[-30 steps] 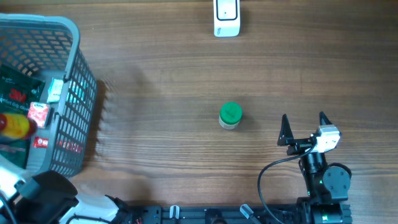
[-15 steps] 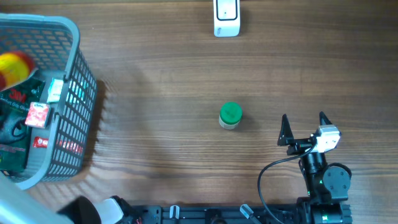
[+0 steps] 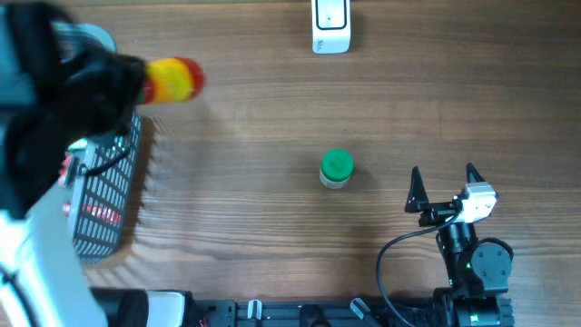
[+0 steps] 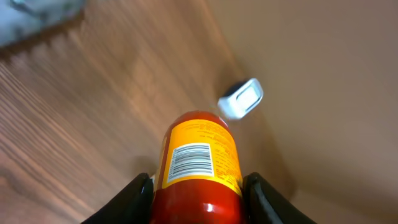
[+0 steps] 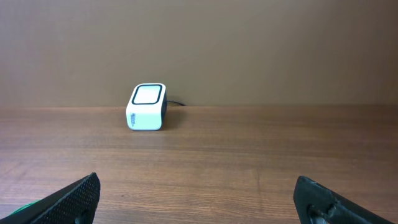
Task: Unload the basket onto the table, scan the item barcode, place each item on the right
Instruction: 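Carry the bottle with the left gripper and stand it beside the jar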
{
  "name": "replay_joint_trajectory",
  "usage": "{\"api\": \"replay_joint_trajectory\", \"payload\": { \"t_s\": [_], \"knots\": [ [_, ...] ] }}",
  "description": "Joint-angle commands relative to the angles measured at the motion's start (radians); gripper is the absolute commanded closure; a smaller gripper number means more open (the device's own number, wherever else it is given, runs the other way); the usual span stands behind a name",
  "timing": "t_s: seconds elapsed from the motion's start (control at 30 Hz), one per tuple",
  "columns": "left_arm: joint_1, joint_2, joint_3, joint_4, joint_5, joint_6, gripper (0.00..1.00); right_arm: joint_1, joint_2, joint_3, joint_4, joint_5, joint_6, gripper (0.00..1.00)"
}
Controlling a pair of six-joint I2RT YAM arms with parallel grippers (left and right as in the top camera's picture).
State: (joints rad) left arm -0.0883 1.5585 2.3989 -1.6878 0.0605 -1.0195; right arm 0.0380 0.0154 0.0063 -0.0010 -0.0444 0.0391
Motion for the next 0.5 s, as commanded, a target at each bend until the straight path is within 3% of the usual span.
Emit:
{"api": "replay_joint_trajectory", "payload": {
  "t_s": [0.0, 0.47],
  "knots": [
    [-0.115, 0.077, -0.013, 0.003, -0.067, -0.016, 0.60, 0.004, -0.008, -0.001, 0.002, -0.008, -0.012, 0.00],
    [-0.344, 0.361, -0.013, 0.003, -0.138, -0.282, 0.62, 0.004, -0.008, -0.001, 0.002, -0.008, -0.012, 0.00]
  ]
}}
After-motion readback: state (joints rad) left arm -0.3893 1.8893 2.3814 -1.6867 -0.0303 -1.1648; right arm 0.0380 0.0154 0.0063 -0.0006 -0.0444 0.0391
